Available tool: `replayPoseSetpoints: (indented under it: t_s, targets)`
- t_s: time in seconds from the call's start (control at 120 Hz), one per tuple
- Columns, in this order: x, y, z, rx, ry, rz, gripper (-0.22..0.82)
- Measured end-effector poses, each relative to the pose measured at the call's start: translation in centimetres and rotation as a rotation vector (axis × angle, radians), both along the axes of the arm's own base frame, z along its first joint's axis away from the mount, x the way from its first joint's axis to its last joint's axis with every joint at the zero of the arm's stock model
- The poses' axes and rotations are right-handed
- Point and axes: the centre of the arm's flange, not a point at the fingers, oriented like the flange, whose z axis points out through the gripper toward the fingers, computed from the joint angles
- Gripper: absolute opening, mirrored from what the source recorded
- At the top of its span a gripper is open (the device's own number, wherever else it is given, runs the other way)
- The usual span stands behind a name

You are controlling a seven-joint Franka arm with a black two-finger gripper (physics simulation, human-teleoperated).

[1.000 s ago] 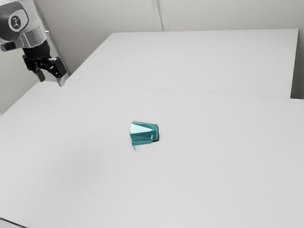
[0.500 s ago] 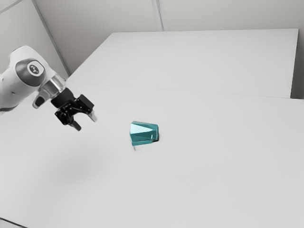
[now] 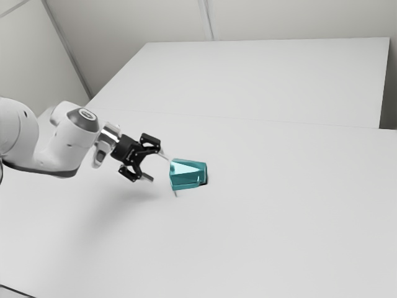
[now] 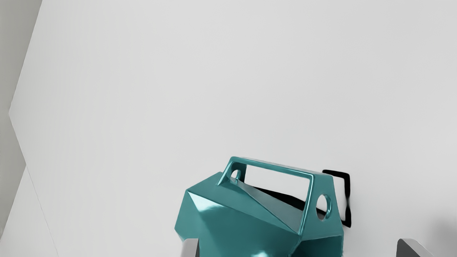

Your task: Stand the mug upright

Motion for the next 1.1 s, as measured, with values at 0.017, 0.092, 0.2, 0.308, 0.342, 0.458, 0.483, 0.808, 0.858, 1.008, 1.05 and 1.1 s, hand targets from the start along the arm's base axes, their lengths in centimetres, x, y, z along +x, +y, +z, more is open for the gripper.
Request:
replayPoseSetpoints:
  t_s: [0.017,0.092,0.2,0.308,0.342,0.458,0.483,0.808,0.858,1.008,1.05,1.1]
  targets:
    - [0.2,0.1,-0.2,-0.005,0.0,0.01,0.6]
    - [0.9,0.1,-1.2,-0.027,0.003,0.048,0.6]
    - [1.7,-0.7,-1.9,-0.05,0.0,0.073,0.6]
    - [2.5,-1.8,-2.2,-0.062,-0.008,0.081,0.6]
    - [2.8,-2.0,-2.4,-0.067,-0.009,0.084,0.6]
    - [3.2,-3.2,-2.8,-0.097,-0.009,0.104,0.6]
    - [3.2,-3.5,-3.0,-0.105,-0.007,0.108,0.6]
    - [4.3,-6.3,-3.4,-0.132,-0.022,0.126,0.5]
    - [4.3,-6.3,-3.4,-0.127,-0.025,0.127,0.36]
    - [4.7,-6.1,-2.1,-0.103,-0.056,0.125,0.04]
    - [4.9,-6.1,-1.5,-0.097,-0.069,0.123,0.0]
    - [5.1,-6.0,-0.8,-0.091,-0.084,0.121,-0.05]
